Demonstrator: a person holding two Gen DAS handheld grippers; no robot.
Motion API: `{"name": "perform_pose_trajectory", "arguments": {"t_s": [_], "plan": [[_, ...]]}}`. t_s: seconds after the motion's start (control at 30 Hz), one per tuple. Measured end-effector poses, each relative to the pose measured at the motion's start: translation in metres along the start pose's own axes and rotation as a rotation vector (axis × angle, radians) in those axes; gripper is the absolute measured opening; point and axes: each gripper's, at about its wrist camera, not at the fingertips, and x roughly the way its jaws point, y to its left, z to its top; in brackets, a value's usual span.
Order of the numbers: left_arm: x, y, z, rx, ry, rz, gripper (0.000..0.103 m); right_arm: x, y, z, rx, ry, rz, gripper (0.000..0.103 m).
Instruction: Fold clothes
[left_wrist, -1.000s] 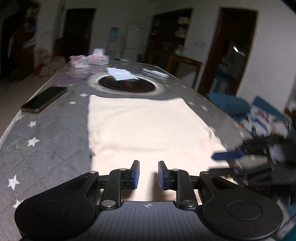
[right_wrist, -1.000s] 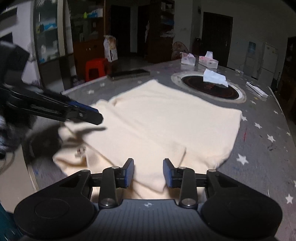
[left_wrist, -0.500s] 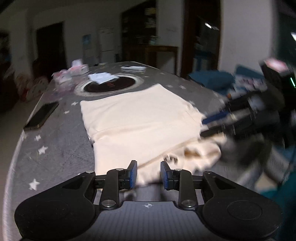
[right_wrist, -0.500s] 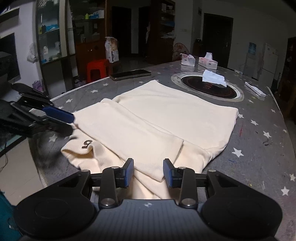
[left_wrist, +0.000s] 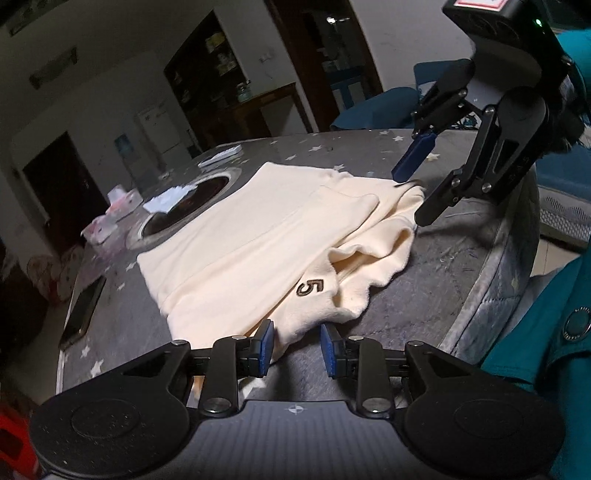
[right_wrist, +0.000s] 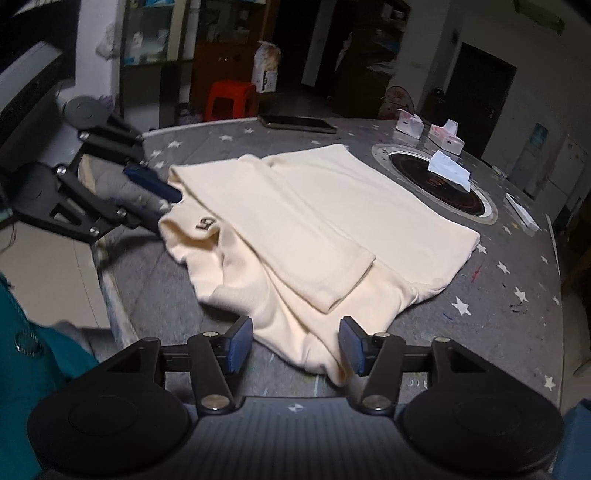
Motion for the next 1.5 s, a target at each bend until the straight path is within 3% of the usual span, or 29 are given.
{"name": "perform_pose_trajectory", "arguments": {"t_s": [0.2,0.27,0.3,0.33,0.67,0.77,0.83,0.87,0.97,1.07,1.2,1.23,1.4,1.5], "plan": [[0.003,-0.002,0.001,0.028,-0.044,-0.007,0.03,0.003,0.008,-0.004,-0.069,0.001,-0.004,0.059],[0.004,-0.001,0.001,0.026,-0.054,-0.011,0.025,0.005,0.012,-0.004,-0.098,-0.005,-0.008,0.06],[0.004,0.0,0.001,0.023,-0.06,-0.011,0.016,0.006,0.013,-0.004,-0.109,-0.011,-0.011,0.061],[0.004,0.003,0.003,0.008,-0.068,-0.015,0.01,0.006,0.013,-0.004,-0.116,-0.016,-0.012,0.062],[0.011,0.049,0.025,-0.236,-0.123,-0.047,0.008,0.02,0.015,0.004,-0.149,-0.074,0.005,0.063],[0.017,0.057,0.029,-0.262,-0.124,-0.057,0.008,0.028,0.011,0.008,-0.132,-0.09,0.019,0.055],[0.022,0.06,0.029,-0.275,-0.117,-0.066,0.008,0.035,0.004,0.012,-0.083,-0.087,0.045,0.043],[0.022,0.061,0.028,-0.275,-0.111,-0.069,0.008,0.037,-0.001,0.014,-0.045,-0.081,0.065,0.027],[0.022,0.061,0.023,-0.27,-0.092,-0.074,0.014,0.04,-0.017,0.019,0.056,-0.074,0.11,0.018],[0.014,0.057,0.016,-0.243,-0.083,-0.081,0.017,0.038,-0.027,0.023,0.113,-0.075,0.135,0.016],[0.008,0.046,0.006,-0.159,-0.058,-0.056,0.042,0.037,-0.034,0.028,0.141,-0.081,0.144,0.015],[0.007,0.043,0.004,-0.137,-0.049,-0.048,0.043,0.037,-0.035,0.029,0.145,-0.083,0.143,0.015],[0.013,0.04,-0.004,-0.081,-0.015,-0.013,0.043,0.036,-0.034,0.031,0.147,-0.089,0.13,0.014],[0.017,0.042,-0.008,-0.065,-0.005,-0.01,0.032,0.036,-0.033,0.03,0.154,-0.091,0.12,0.013]]}}
